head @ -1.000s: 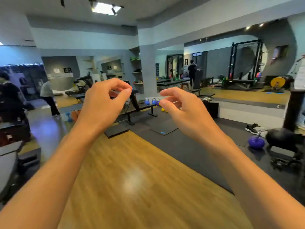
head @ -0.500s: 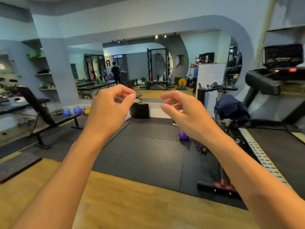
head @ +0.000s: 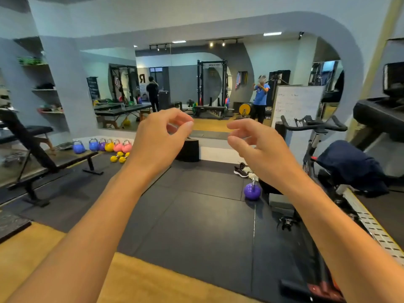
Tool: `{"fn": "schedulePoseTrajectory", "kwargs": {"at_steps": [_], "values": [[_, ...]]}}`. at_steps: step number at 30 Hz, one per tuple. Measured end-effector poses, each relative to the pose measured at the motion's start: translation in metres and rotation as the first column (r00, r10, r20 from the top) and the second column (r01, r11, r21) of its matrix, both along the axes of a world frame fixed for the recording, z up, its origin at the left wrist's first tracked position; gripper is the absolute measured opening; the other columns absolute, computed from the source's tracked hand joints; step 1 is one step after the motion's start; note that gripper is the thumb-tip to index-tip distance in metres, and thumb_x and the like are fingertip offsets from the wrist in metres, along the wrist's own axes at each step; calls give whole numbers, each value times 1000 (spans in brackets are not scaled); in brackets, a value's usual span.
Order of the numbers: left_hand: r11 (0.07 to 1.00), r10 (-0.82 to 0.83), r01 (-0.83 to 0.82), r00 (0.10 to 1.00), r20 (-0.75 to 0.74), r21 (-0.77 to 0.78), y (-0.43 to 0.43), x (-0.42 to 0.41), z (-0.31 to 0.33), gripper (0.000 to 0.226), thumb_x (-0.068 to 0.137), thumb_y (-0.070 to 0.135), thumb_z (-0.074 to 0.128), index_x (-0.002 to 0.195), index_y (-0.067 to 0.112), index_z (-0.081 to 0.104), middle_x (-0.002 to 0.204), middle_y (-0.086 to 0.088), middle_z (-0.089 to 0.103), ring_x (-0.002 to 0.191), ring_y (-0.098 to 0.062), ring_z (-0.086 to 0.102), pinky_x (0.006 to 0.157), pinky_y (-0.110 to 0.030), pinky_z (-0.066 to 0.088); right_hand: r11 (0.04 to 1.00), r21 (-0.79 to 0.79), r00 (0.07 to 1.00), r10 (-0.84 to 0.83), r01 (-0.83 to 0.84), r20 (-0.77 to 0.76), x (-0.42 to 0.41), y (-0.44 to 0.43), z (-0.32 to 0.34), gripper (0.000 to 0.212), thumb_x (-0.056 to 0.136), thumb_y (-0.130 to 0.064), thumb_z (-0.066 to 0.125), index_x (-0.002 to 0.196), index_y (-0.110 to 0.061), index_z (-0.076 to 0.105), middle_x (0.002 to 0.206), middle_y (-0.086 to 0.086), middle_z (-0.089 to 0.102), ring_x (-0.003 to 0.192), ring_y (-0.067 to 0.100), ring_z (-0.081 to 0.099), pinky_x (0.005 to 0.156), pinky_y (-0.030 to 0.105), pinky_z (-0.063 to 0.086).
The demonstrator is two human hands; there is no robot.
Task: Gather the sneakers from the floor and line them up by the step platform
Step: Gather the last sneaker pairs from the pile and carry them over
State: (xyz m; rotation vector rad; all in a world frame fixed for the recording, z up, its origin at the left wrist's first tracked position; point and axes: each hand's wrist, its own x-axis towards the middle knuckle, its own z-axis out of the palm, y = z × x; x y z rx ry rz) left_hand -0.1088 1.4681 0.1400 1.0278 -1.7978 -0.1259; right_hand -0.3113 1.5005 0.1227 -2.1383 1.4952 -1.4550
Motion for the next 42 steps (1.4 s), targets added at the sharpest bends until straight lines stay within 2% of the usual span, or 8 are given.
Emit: {"fn": "schedulePoseTrajectory", "kwargs": {"at_steps": [5,9,15,24,28,33,37,42], "values": [[996,-89,88,994,-63,-15,-124,16,1,10,91,32,59,92,31,69,85,22,65,76,7,58,59,-3,37,997,-23,997,-78,78,2,15,-107,2,25,93,-29,59,118,-29,60,94,-19,63,74,-10,58,66,5,43],[979,-201,202,977,-68,2,-219,7,10,11,92,30,59,95,26,69,86,16,65,77,2,59,61,-8,38,989,-7,989,-149,149,1,21,-182,11,25,93,-28,58,119,-28,59,97,-16,64,84,0,61,76,20,49],[940,-341,341,940,-36,9,-358,-25,7,14,93,32,58,99,25,69,91,13,65,83,-1,59,67,-19,46,965,-6,965,-262,262,18,1,-301,11,25,94,-27,57,119,-28,60,98,-16,64,90,1,61,81,24,52],[945,-327,327,944,45,23,-577,-78,1,15,93,30,59,99,22,71,93,9,66,83,-3,61,67,-18,46,964,7,962,-267,267,50,-50,-519,-4,27,95,-25,56,122,-27,58,103,-13,64,95,5,61,86,31,54],[954,-301,300,952,57,27,-668,-95,5,16,93,30,58,100,22,71,95,8,67,85,-4,61,71,-17,48,971,29,970,-239,238,50,-65,-615,-6,27,95,-26,56,122,-28,58,101,-15,64,91,2,61,80,24,52],[944,-329,327,942,61,39,-791,-126,-16,13,93,30,58,97,25,69,87,14,64,79,3,59,62,-3,41,970,66,972,-234,233,11,-88,-738,-22,29,95,-26,57,124,-26,58,102,-17,63,94,-1,60,79,18,51],[918,-394,389,916,70,78,-895,-159,-27,17,92,29,58,98,19,70,91,7,67,83,-5,61,72,-16,46,955,84,959,-283,284,-22,-106,-831,-27,26,95,-26,57,121,-28,59,101,-17,63,95,4,62,84,31,54],[877,-474,470,880,28,101,-1024,-207,-30,15,92,28,58,97,19,70,90,9,66,77,2,56,62,-3,39,920,131,930,-366,368,-41,-137,-937,-17,26,94,-24,58,121,-26,59,101,-10,65,95,8,63,88,39,54]]}}
